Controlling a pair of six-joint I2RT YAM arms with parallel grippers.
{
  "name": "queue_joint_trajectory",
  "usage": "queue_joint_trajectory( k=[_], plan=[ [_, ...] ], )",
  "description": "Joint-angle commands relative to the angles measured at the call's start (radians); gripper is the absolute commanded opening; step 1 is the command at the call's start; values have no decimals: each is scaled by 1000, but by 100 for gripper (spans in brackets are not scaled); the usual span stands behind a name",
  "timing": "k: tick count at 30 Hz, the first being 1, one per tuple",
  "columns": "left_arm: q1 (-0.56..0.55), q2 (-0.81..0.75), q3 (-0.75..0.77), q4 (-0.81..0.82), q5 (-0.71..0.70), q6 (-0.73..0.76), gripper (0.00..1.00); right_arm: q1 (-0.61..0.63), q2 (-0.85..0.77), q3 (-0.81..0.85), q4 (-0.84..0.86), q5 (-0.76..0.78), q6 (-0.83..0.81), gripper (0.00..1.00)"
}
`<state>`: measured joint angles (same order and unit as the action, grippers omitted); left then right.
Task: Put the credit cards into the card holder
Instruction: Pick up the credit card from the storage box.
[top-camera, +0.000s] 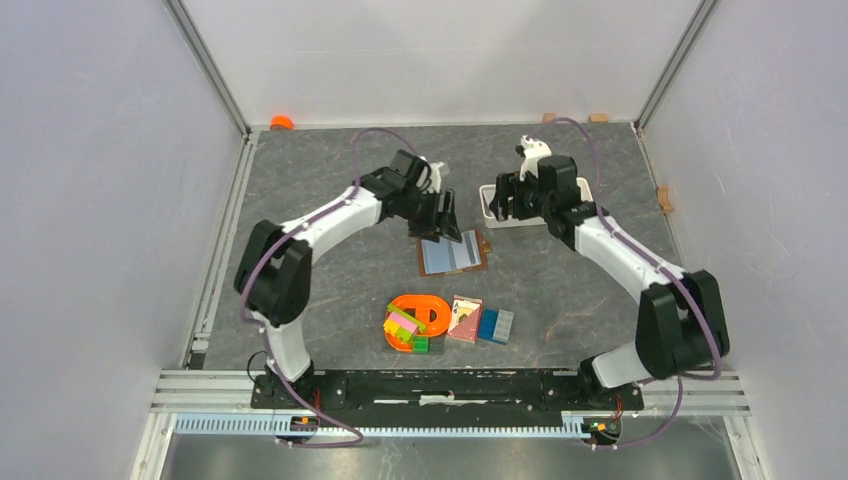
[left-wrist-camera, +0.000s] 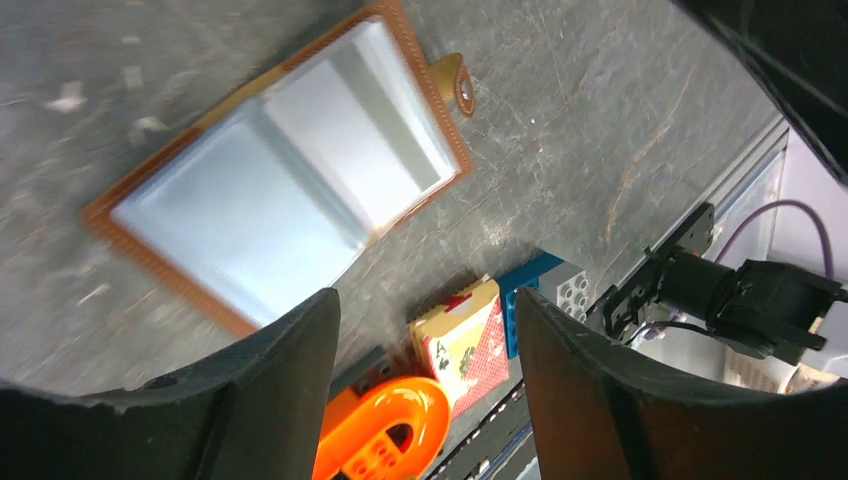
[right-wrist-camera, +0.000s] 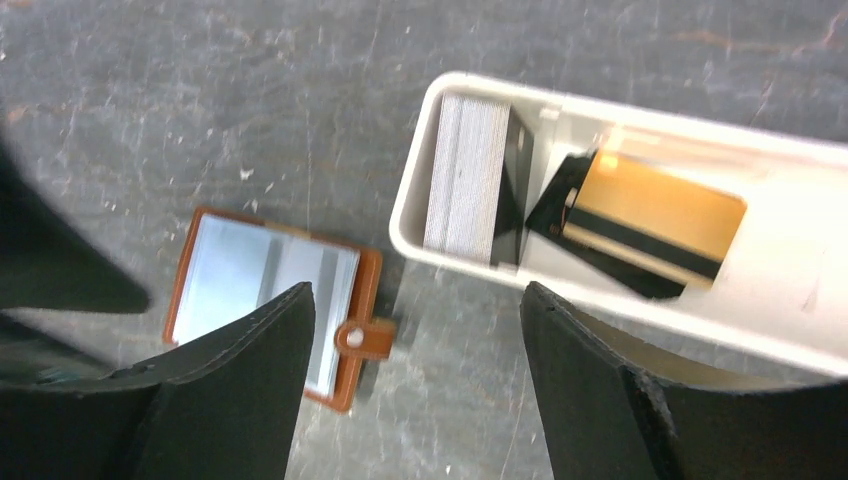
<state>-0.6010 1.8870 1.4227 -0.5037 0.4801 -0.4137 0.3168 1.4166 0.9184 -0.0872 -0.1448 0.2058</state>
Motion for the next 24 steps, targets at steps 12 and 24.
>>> queue_joint_trajectory(
  k=[12, 24],
  plan=[
    [137, -411, -216, -79, -278, 146, 82, -27, 351, 388, -225, 71, -144, 79],
    [139, -437, -214, -88, -261, 145, 82, -11, 408, 390, -226, 61, -161, 79]
  ],
)
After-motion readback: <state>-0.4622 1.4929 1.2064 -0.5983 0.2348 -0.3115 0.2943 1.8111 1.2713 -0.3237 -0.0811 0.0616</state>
